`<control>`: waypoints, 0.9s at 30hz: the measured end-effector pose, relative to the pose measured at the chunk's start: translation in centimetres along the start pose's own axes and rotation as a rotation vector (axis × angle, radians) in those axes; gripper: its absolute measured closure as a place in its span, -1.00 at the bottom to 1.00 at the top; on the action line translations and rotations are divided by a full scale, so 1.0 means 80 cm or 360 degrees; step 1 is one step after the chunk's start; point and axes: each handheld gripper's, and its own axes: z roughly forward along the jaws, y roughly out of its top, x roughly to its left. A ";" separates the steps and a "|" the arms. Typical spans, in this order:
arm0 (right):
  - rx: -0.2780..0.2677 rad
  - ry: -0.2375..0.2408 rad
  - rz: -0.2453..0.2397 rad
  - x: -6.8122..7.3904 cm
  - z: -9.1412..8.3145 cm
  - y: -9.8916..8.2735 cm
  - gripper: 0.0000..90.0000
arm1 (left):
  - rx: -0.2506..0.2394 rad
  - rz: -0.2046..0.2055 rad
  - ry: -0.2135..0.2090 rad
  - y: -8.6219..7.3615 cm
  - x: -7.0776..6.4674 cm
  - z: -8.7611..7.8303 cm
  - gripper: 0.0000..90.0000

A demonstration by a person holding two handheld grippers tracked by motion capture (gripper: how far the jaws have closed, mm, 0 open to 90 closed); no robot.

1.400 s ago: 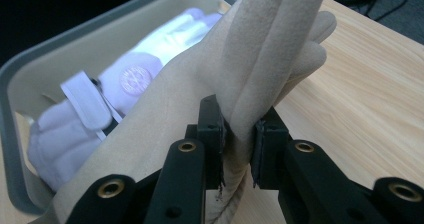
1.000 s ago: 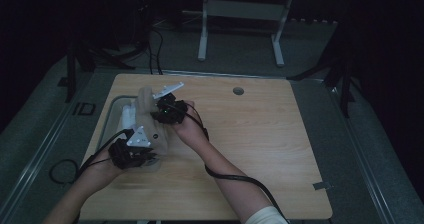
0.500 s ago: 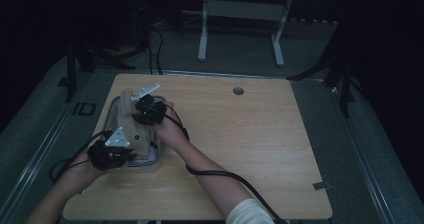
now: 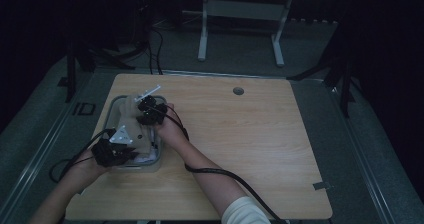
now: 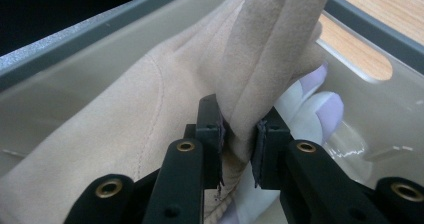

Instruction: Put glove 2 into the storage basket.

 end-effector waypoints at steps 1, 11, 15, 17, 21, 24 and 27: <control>0.0003 0.0005 0.0011 -0.001 0.001 -0.001 0.71 | 0.0000 -0.0003 -0.0002 0.000 0.001 0.001 0.80; -0.0004 0.0003 -0.0011 -0.005 -0.008 0.001 0.21 | -0.0010 -0.0081 -0.0073 -0.004 0.006 0.006 0.65; -0.0041 -0.0003 -0.0018 -0.009 -0.021 0.002 -0.15 | -0.0094 -0.0139 -0.0080 -0.002 0.005 -0.003 0.14; -0.0046 0.0016 -0.0011 -0.011 -0.029 0.003 -0.29 | -0.0137 -0.0178 -0.0052 0.000 0.005 -0.010 -0.11; -0.0082 0.0060 -0.0020 -0.014 -0.046 0.002 -0.61 | -0.0225 -0.0194 -0.0042 0.006 0.003 -0.020 -0.63; -0.0113 0.0085 -0.0025 -0.017 -0.059 -0.002 -0.65 | -0.0351 -0.0240 -0.0049 0.012 -0.001 -0.024 -0.67; -0.0117 0.0066 -0.0039 -0.017 -0.066 -0.004 -0.66 | -0.0479 -0.0270 -0.0080 0.017 -0.006 -0.026 -0.68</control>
